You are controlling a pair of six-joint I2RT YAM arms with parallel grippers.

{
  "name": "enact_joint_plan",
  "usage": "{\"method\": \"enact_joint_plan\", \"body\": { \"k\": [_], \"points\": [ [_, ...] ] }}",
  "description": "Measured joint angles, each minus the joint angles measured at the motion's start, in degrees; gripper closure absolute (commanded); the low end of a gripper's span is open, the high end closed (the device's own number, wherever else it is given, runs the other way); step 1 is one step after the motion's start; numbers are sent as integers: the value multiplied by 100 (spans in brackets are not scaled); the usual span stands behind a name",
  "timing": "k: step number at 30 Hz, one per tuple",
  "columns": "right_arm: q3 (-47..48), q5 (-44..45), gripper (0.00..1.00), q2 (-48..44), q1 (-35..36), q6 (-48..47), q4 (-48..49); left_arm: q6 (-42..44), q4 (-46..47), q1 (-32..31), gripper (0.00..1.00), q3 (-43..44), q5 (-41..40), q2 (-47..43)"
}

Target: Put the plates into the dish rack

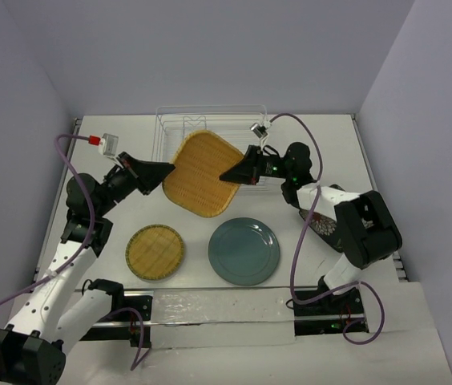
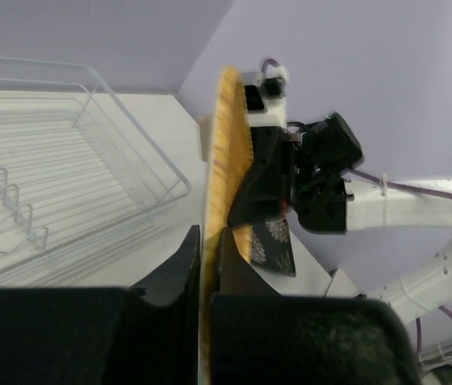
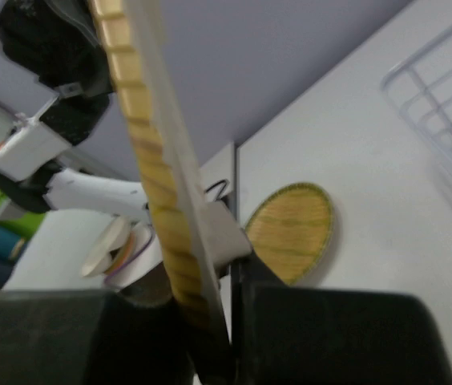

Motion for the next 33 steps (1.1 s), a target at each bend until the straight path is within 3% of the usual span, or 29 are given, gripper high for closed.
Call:
{"method": "enact_joint_plan", "body": {
  "k": [1,3,5,6,8,13,17,21,27,33],
  "points": [
    [3,-51,100,0,-29,188,271,5,42,4,92,0,-39,-4],
    [15,-50,100,-9,-60,457,602,37,112,0,59,11,-113,-15],
    [27,-27,100,-26,-63,488,720,105,-35,-32,33,116,-332,-16],
    [44,-19,100,-49,-49,337,688,101,-195,-67,23,230,-560,6],
    [70,-31,100,-149,-45,-45,342,159,-504,-100,14,491,-1069,67],
    [534,489,100,-678,-63,-1607,-1485,288,-1125,-115,8,875,-2462,60],
    [1354,1379,100,-1066,-82,-2944,-3030,344,-1585,-116,7,965,-3525,65],
    [2393,1869,100,-1035,-89,-4138,-3944,408,-1786,-117,7,968,-4254,157],
    [4463,1882,100,212,-97,-5912,-4741,637,-1915,-117,5,966,-4763,394],
    [6371,1968,100,1896,-97,-6869,-5349,896,-1916,-116,5,944,-4967,359]
  ]
}}
